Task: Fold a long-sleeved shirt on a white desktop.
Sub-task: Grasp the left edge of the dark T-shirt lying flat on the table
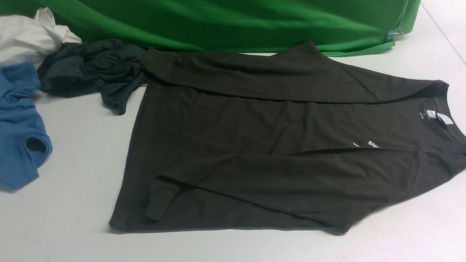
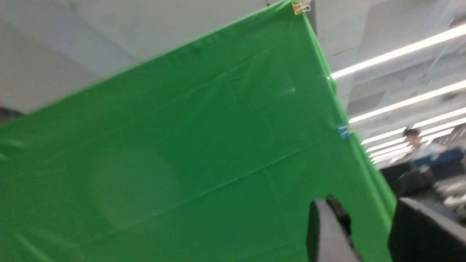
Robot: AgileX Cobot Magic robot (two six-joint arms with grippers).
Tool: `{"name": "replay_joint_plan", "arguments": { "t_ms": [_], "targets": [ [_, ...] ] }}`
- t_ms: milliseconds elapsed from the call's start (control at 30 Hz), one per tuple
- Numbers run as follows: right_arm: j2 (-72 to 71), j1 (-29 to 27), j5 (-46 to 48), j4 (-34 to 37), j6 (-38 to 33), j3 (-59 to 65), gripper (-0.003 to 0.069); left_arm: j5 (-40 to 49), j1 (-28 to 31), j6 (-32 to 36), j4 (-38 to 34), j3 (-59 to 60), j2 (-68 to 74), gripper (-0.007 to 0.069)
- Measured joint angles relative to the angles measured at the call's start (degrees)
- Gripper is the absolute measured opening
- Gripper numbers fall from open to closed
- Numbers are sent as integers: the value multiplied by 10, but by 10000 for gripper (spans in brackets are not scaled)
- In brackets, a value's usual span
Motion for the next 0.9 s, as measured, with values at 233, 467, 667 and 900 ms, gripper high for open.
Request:
{"name": "replay_joint_plan", "arguments": {
  "t_ms": [233, 467, 667, 900],
  "targets": [
    [148, 0, 105, 1, 22, -248, 241, -29, 0, -59, -4, -133, 63, 37],
    [351, 0, 402, 1, -53, -513, 241, 299, 0, -69, 11, -409, 259, 37],
    [465, 6, 544, 1, -80, -545, 241, 582, 0, -66, -5, -524, 420, 39],
    [514, 100, 573, 1, -142, -503, 241, 633, 0, -17, -44, -529, 512, 38]
  ]
}}
